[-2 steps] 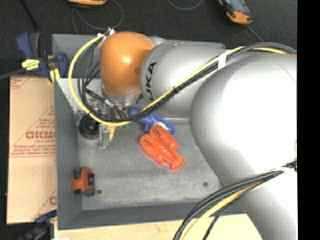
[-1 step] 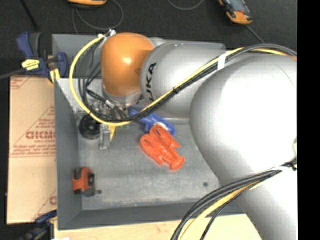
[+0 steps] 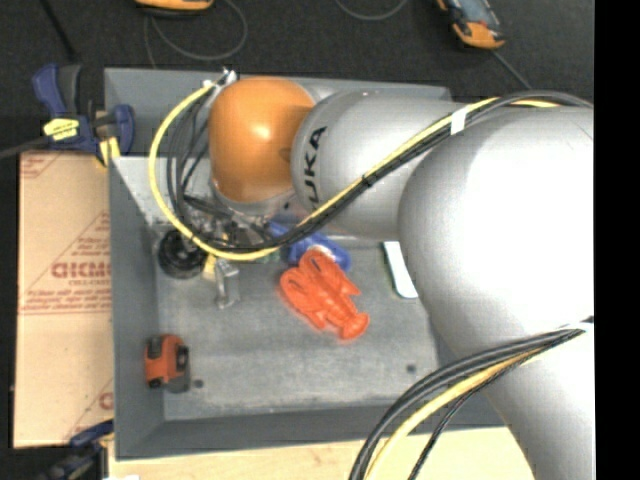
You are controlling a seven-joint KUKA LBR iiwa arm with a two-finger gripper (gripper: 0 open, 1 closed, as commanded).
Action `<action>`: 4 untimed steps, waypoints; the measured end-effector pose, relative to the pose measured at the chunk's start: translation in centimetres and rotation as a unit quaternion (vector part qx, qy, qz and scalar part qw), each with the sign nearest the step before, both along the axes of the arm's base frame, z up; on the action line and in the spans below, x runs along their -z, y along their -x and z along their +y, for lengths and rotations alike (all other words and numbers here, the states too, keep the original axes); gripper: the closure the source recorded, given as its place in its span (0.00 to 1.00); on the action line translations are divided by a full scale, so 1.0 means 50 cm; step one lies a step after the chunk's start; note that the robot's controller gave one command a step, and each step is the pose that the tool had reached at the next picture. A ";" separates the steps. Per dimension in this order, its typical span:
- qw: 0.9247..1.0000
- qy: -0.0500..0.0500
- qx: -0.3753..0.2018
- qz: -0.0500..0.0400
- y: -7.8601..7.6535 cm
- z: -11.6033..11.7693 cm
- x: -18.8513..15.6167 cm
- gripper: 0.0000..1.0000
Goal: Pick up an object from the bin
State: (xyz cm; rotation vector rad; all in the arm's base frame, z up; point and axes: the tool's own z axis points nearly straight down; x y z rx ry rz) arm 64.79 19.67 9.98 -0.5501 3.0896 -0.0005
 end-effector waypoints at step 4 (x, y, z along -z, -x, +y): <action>1.000 -0.001 0.025 0.000 -0.001 -0.022 -0.218 1.00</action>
Offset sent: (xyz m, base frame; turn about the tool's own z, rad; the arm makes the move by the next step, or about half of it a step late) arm -0.0045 -0.0194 -0.0298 0.0518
